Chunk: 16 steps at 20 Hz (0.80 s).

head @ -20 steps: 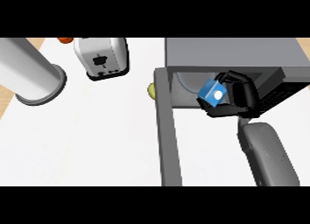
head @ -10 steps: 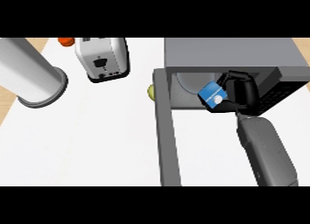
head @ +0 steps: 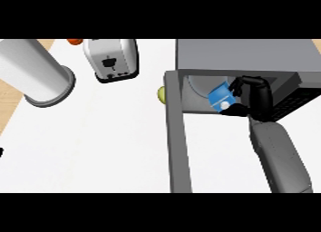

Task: Pick up the milk, place it into the microwave and close the microwave

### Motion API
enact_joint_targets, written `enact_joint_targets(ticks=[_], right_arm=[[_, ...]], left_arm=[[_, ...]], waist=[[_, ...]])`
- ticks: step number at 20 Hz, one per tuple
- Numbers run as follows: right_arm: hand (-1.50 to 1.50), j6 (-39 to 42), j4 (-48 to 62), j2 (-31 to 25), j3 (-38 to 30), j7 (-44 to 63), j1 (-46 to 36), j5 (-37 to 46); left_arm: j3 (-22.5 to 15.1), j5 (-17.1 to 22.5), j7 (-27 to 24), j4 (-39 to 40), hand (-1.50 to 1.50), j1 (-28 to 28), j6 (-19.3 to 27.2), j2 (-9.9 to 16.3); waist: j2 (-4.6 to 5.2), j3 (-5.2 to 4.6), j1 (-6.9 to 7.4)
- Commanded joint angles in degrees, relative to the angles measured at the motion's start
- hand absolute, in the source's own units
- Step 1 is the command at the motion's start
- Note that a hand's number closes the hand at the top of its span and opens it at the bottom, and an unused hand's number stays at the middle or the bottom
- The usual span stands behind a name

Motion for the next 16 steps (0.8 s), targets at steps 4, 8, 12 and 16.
enact_joint_targets(ticks=[4, 8, 12, 16], right_arm=[[1.5, -4.05, 9.31, -2.24, -1.08, 10.92, -11.47, 2.98], [1.5, -8.77, 8.45, -0.59, -3.88, 8.83, -9.41, 1.2], [1.5, -14.77, 6.96, 0.79, -6.34, 6.55, -8.13, 0.7], [-1.5, -19.73, 6.15, -2.08, -5.67, 1.81, -4.79, 6.14]], left_arm=[[-0.91, -0.24, 0.0, 1.21, -1.5, -1.84, -0.61, 0.42], [-0.89, -1.11, 0.83, 1.06, -1.5, -3.29, -0.19, 1.36], [-1.38, -3.01, 0.79, 0.5, -1.5, -3.54, 0.0, 1.4], [-1.62, -4.18, 0.88, 0.48, -1.5, -4.79, 0.01, 2.04]], waist=[[3.04, -1.02, 5.82], [3.6, -0.93, 6.49], [3.76, -0.95, 7.59], [4.46, -1.18, 8.16]])
